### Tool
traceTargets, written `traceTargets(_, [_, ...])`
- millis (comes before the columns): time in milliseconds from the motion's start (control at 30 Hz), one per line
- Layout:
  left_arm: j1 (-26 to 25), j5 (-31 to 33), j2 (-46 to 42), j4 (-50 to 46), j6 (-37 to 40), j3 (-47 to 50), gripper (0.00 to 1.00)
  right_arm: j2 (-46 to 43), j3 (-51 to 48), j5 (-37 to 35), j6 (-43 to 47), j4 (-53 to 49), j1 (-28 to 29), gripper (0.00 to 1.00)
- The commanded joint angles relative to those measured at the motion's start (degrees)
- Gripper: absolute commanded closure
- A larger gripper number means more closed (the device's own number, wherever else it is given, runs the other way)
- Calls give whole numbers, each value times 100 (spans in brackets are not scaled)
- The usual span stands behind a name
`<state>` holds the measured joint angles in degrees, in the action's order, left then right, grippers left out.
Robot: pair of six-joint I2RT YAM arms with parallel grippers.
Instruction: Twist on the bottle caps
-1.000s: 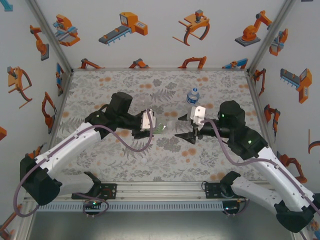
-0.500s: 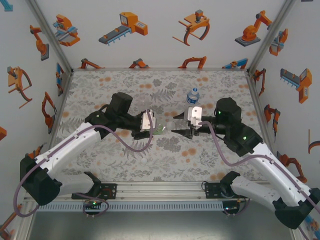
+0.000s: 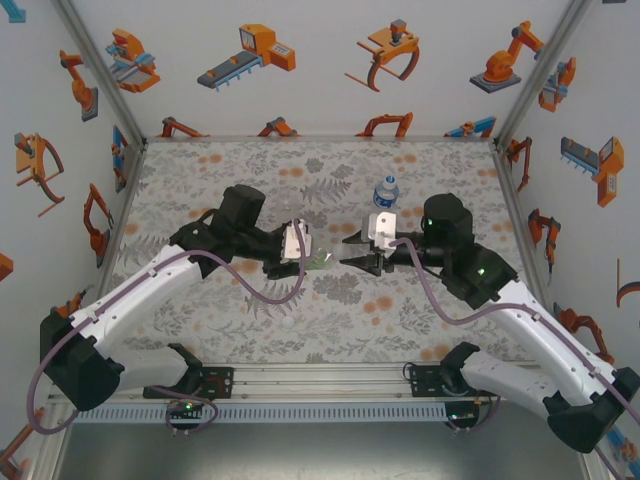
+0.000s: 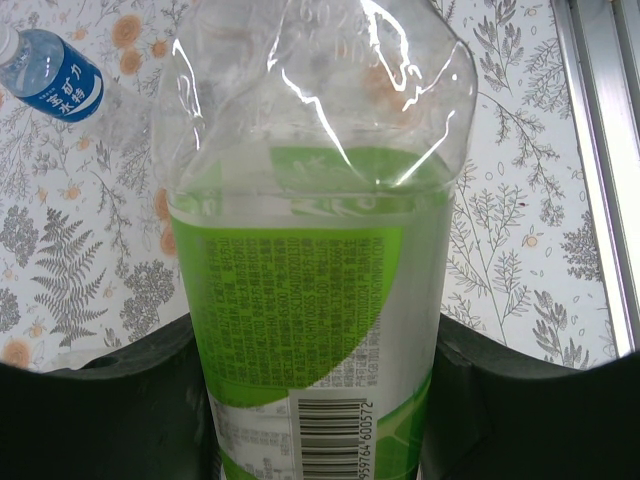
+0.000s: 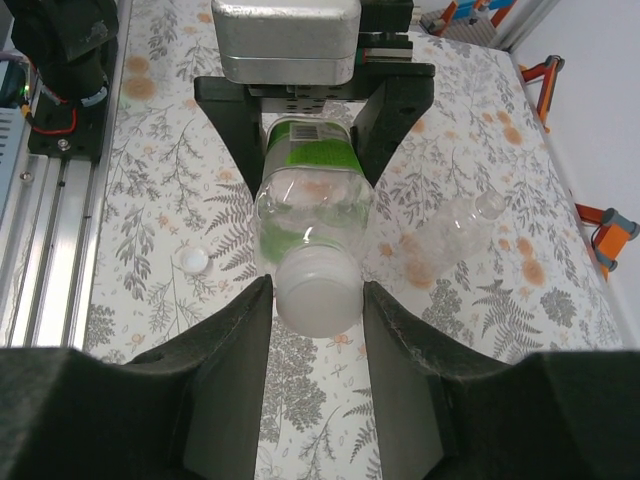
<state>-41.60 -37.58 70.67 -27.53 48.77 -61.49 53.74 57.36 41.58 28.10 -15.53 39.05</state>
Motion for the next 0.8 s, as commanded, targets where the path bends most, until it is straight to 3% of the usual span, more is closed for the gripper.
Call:
traceTargets(0, [-30,-230,-90,-55,108,-104,100,1,-81,157,-150,193,52,59])
traceTargets(133, [-25,-230,-93,-59,116,-101,100,-30,-120,73,-258,293,54,67])
traceTargets(233, [-20,-220,-86,-54,110,-110,100,-56,-161,-92,-562,465,60,79])
traceTargets(367, [-15,-141,-113,8,44,-88,100,-1,-309,-626,-2102,972,55,100])
traceTargets(533, [-2,19,-138,214,-76,-35,100,-36,-589,-1164,-4641,1544,76,100])
traceTargets(733, [21,39,-162,360,-186,-5,100,-187,-526,-1620,-5077,1263,94,98])
traceTargets(767, [21,44,-166,362,-195,1,100,-167,-455,-1785,-5141,1131,94,84])
